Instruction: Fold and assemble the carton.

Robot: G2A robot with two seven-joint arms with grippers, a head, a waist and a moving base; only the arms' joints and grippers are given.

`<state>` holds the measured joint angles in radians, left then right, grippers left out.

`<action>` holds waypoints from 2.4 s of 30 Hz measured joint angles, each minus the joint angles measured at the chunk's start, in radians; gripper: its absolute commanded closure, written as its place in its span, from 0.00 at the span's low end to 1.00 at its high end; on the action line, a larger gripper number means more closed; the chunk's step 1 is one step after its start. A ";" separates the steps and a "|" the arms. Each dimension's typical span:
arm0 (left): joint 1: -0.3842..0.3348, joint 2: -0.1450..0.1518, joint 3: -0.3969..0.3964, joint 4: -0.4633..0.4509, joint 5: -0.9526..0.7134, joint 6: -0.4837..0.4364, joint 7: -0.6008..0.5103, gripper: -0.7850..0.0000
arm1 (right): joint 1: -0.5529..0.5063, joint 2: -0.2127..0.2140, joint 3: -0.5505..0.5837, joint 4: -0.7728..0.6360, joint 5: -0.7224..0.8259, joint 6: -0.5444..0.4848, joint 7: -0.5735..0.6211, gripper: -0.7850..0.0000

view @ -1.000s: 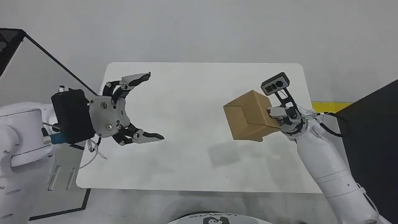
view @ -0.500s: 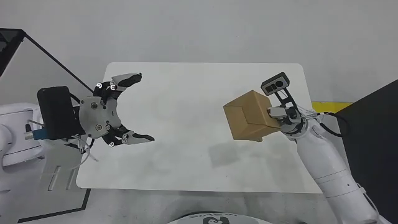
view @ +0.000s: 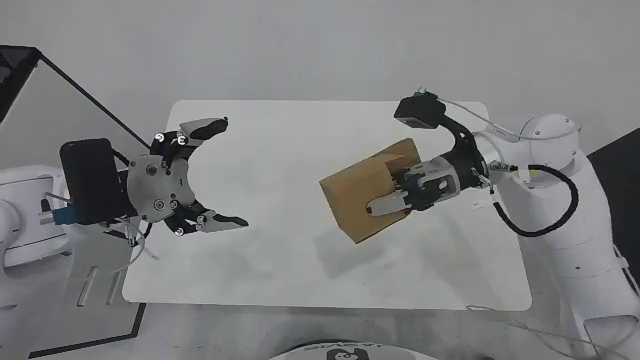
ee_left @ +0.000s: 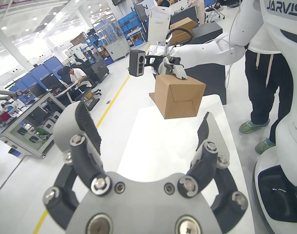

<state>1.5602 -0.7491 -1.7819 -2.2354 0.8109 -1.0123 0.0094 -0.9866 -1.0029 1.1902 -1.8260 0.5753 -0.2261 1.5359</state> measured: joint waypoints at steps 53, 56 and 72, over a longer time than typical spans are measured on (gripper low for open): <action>0.000 0.000 0.000 0.000 0.000 0.000 0.000 0.00 | 0.537 0.119 -0.691 -0.138 -1.078 -0.183 -0.124 1.00; 0.000 0.000 0.000 0.000 0.000 0.000 0.000 0.00 | 0.563 0.106 -0.738 -0.113 -1.065 -0.194 -0.136 1.00; 0.000 0.000 0.000 0.000 0.000 0.000 0.000 0.00 | 0.511 0.077 -0.836 -0.057 -1.269 -0.237 -0.203 1.00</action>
<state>1.5602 -0.7491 -1.7819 -2.2354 0.8109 -1.0123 0.0094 -0.4755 -0.9264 0.3537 -1.8830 -0.6941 -0.4628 1.3325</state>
